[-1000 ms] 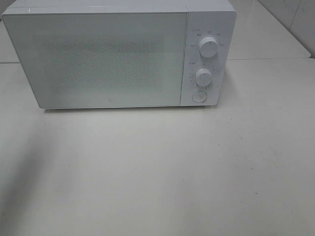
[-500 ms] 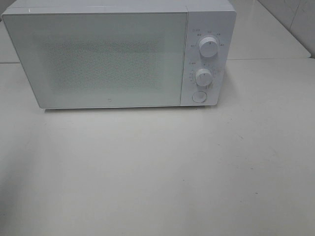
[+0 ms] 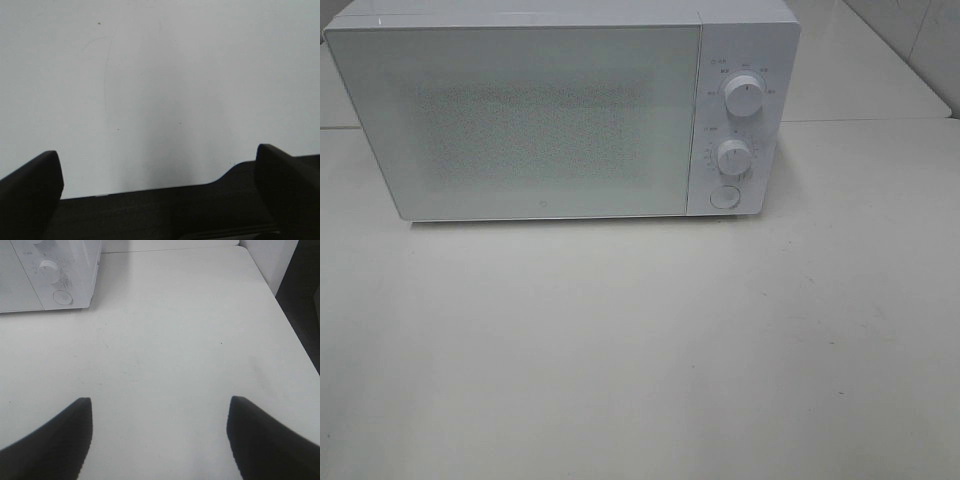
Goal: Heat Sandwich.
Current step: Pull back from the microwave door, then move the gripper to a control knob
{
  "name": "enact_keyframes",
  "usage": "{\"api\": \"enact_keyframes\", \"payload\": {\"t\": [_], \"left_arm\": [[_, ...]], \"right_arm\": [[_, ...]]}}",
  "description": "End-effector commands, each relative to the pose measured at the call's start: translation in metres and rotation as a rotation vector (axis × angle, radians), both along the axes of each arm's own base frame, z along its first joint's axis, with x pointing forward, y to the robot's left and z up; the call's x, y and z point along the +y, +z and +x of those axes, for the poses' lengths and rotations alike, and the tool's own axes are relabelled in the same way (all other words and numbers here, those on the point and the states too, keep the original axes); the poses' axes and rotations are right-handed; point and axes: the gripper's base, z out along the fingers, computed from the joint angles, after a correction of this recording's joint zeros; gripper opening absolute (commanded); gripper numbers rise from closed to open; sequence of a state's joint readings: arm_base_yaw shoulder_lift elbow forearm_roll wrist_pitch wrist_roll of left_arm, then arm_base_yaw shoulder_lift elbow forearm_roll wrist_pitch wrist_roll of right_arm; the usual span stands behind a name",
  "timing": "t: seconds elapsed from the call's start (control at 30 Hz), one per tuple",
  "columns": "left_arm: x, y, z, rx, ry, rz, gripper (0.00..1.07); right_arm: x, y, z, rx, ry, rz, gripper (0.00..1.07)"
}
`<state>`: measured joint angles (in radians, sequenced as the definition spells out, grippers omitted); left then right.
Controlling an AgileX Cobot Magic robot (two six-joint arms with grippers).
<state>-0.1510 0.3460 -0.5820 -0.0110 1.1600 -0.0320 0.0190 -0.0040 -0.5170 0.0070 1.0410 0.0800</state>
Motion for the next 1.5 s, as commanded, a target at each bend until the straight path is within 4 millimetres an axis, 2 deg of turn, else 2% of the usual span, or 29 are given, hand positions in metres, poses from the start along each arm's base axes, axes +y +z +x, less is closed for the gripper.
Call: {"api": "enact_keyframes", "payload": {"t": [0.03, 0.1, 0.2, 0.77, 0.93, 1.03, 1.2, 1.5], "left_arm": [[-0.003, -0.011, -0.005, -0.051, -0.040, -0.029, 0.99], [-0.004, -0.007, -0.007, -0.114, -0.041, -0.046, 0.99], [-0.004, -0.013, -0.006, -0.142, -0.033, -0.055, 0.99], [-0.002, -0.013, -0.007, -0.154, 0.006, -0.051, 0.99], [0.001, -0.011, -0.019, -0.238, 0.070, -0.052, 0.99], [0.002, -0.010, -0.034, -0.336, 0.141, -0.047, 0.99], [0.001, -0.010, -0.046, -0.417, 0.155, -0.048, 0.99], [0.001, -0.010, -0.046, -0.415, 0.154, -0.050, 0.99]], "right_arm": [[-0.001, -0.001, -0.004, -0.036, -0.008, -0.008, 0.76], [-0.001, -0.001, -0.004, -0.036, -0.008, -0.008, 0.76], [-0.001, -0.001, -0.004, -0.036, -0.008, -0.008, 0.76], [-0.001, -0.001, -0.004, -0.036, -0.008, -0.008, 0.76], [-0.001, -0.001, -0.004, -0.036, -0.008, -0.008, 0.76], [-0.001, -0.001, -0.004, -0.036, -0.008, -0.008, 0.76], [-0.001, -0.001, -0.004, -0.036, -0.008, -0.008, 0.76], [-0.001, -0.001, -0.004, -0.036, -0.008, -0.008, 0.76]]}}
